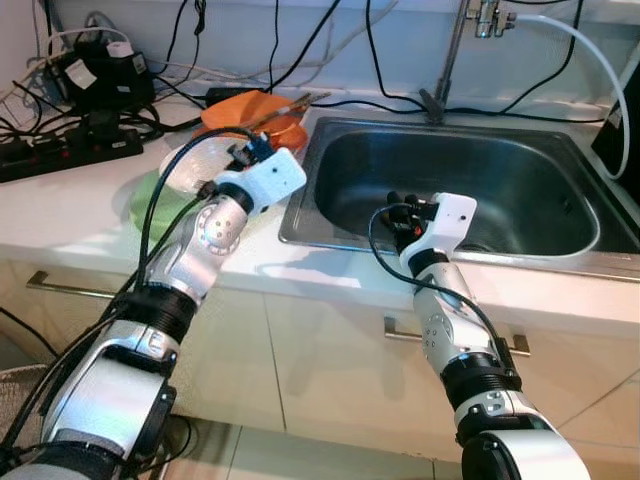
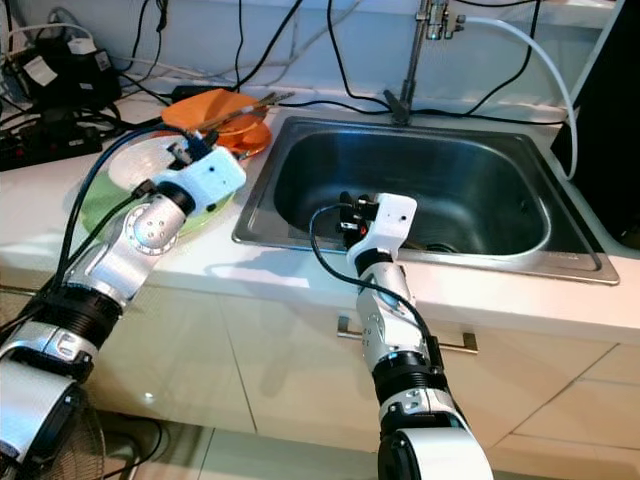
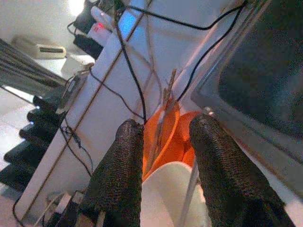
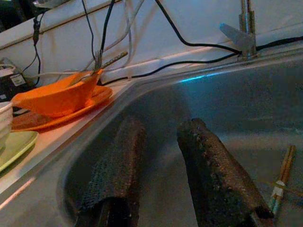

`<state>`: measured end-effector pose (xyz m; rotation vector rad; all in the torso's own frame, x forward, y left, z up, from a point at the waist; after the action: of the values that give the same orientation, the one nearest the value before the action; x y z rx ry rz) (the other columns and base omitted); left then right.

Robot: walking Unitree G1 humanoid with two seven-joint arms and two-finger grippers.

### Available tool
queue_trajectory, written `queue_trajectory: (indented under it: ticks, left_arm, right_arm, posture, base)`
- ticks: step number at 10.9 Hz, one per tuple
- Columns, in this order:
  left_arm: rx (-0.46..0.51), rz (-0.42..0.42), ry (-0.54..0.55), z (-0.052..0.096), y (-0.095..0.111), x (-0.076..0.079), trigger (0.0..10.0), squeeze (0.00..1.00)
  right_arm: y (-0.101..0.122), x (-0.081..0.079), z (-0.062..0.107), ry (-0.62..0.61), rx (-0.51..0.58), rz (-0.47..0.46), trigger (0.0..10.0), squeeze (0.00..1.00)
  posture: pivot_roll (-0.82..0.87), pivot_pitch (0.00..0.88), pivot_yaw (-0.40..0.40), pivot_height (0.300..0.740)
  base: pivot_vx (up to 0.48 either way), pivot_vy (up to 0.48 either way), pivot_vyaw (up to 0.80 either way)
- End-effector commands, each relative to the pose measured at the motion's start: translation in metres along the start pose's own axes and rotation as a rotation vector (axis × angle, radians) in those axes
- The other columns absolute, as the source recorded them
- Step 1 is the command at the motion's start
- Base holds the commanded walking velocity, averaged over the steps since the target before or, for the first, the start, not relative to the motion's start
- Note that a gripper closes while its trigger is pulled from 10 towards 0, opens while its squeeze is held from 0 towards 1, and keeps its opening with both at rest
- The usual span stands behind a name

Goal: Kitchen organization

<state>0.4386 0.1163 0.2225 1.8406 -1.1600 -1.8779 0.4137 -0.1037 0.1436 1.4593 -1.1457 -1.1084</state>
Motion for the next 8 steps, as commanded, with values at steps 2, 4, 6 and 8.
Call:
queue_trajectory:
  ticks: [2,4,6,8]
  left_arm:
    - [0.014,-0.006,-0.013,-0.0025,0.0044,-0.0019,10.0,1.0]
    - [-0.018,-0.05,-0.041,-0.003,-0.0033,0.0019,10.0,0.0]
    - [-0.026,-0.066,-0.04,-0.0052,-0.0035,0.0014,10.0,0.0]
    - [-0.04,-0.117,-0.041,-0.0119,-0.002,0.0007,10.0,0.0]
  right_arm:
    - [0.0065,-0.0012,-0.004,-0.001,0.019,0.004,10.0,0.0]
    - [0.0053,-0.0025,-0.004,0.002,0.016,0.002,10.0,0.0]
    - [0.0049,-0.0029,-0.0038,0.002,0.015,0.0,10.0,0.0]
    - [0.0048,-0.0031,-0.0036,0.001,0.016,0.0,10.0,0.0]
  posture:
    - [0.14,0.0,0.046,0.74]
    - [0.14,0.0,0.045,0.74]
    - [0.15,0.0,0.046,0.74]
    - [0.14,0.0,0.048,0.74]
  base:
    - [0.0,0.0,0.0]
    - [0.0,0.0,0.0]
    - [0.0,0.0,0.0]
    - [0.0,0.0,0.0]
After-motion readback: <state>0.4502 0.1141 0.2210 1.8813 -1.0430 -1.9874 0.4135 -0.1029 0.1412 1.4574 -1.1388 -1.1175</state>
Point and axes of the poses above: a point about 5 cm out from each wrist's last joint towards the gripper, its own z axis pointing back from the gripper into the wrist, its own y axis along the axis of the wrist's last joint, x = y × z, the point moved 5 cm from there along -z, pointing out of the wrist towards the gripper, and after that the axes turned 11 degrees about z, right-handed, at the moved point
